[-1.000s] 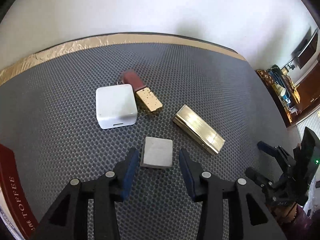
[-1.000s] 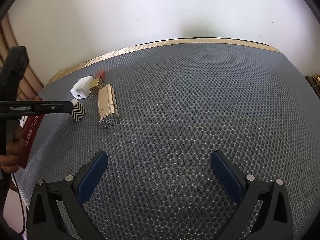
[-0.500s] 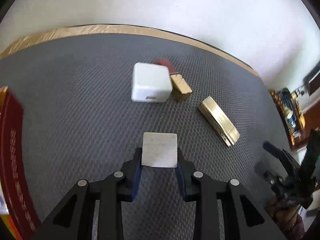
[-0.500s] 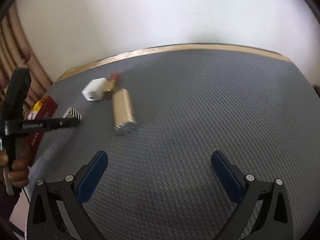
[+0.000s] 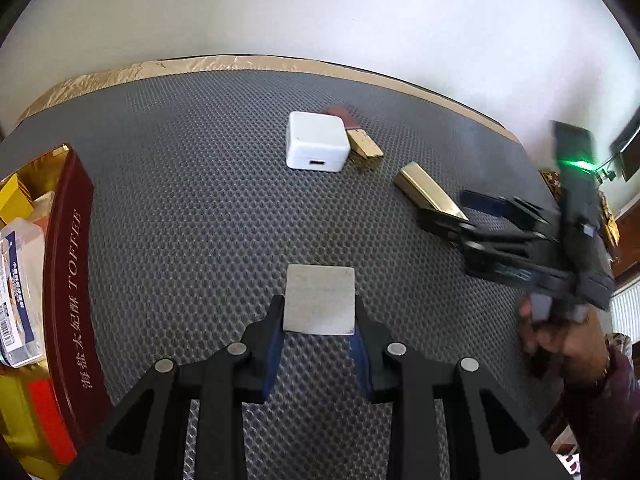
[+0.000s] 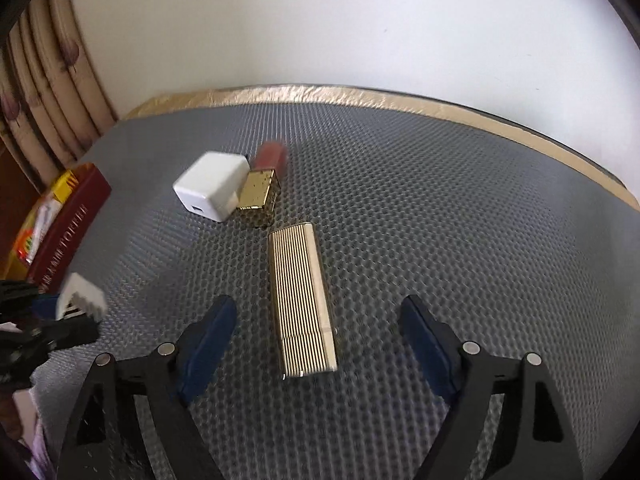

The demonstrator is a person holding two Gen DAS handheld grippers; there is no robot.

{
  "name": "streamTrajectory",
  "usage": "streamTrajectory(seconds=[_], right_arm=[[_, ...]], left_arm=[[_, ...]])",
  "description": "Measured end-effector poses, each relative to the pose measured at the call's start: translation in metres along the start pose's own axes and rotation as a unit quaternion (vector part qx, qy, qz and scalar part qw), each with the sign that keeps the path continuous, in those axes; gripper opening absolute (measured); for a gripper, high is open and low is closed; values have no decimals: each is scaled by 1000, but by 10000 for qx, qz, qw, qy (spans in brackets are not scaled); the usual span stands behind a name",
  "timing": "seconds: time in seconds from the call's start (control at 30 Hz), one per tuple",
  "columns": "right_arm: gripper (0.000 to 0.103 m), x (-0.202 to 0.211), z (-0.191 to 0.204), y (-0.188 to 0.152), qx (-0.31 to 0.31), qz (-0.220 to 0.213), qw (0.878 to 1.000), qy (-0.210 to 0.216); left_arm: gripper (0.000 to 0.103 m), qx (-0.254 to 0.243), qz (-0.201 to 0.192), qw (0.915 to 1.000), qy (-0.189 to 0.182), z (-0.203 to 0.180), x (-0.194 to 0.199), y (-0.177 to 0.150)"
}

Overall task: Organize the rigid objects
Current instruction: 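Carry the white cube into the tin and open the left tool while the right tool grasps the gold box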

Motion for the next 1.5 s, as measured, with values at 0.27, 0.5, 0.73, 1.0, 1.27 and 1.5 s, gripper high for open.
streamTrajectory(seconds=[0.27, 0.5, 0.73, 1.0, 1.27, 1.5], right_arm=[[27, -4, 5, 5, 296, 19, 9988, -391], [27, 15, 10, -21, -80, 119, 9998, 119], [27, 28, 23, -49, -358, 249, 9978, 497], [27, 26, 30, -48, -623, 291, 9960, 569], [27, 24, 45, -47, -592, 305, 9965, 504], [27, 20, 50, -45, -581, 335, 9966, 469]], left_arm=[[31, 91, -31, 9999, -30, 5, 13, -7], [31, 257, -158, 9995, 39, 6, 48, -28], [31, 614, -425, 9965, 372, 36, 114, -56], [31, 1310, -415, 9839, 1146, 126, 161, -92], [31, 1746, -85, 9772, 1205, 179, 134, -121], [31, 1722, -13, 9747, 1422, 186, 123, -127]])
Point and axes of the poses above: each gripper's, at about its wrist camera, not at the fingertips, and x roughly against the way its jaws point, z to its left, y to its top, the point moved 4 cm from there along -x, roughly the way its jaws point, and after that the axes turned 15 degrees about -x, right-handed, at the moved point
